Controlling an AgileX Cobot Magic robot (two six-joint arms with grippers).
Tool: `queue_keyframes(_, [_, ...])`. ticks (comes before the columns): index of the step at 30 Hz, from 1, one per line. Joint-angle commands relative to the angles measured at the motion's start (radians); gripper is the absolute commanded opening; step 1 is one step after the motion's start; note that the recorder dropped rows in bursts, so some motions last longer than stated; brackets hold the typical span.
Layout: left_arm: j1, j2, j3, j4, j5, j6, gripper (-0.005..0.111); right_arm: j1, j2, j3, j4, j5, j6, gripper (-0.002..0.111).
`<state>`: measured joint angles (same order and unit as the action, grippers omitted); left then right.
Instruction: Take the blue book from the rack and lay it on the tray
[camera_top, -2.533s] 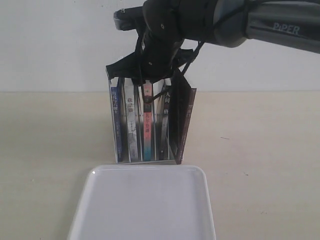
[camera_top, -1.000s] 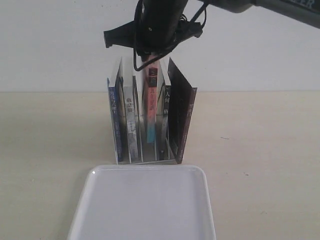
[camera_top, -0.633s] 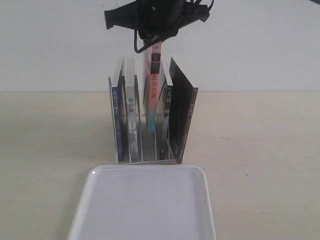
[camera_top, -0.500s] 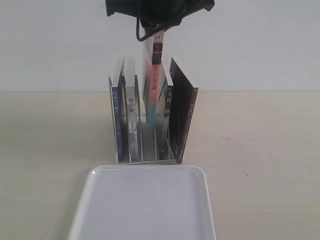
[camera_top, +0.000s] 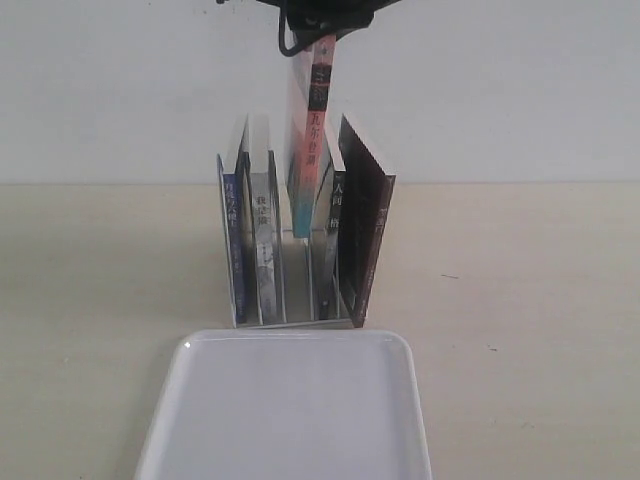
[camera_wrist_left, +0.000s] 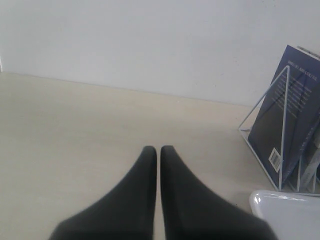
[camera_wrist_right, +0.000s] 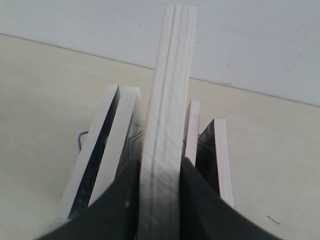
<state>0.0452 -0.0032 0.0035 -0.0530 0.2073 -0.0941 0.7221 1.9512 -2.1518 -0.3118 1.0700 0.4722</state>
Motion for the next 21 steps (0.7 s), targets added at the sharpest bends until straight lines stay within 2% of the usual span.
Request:
queue_keyframes(1, [0.003,0.003,-0.004,-0.010,-0.007,-0.009,0.004,0.000,-0.003,-0.011,-0.029,-0.010,-0.009,0.007])
queue_keyframes(21, [0.003,0.003,-0.004,-0.010,-0.007,-0.009,0.004,0.000,0.164,-0.011,-0.007,-0.051,0.042,0.007])
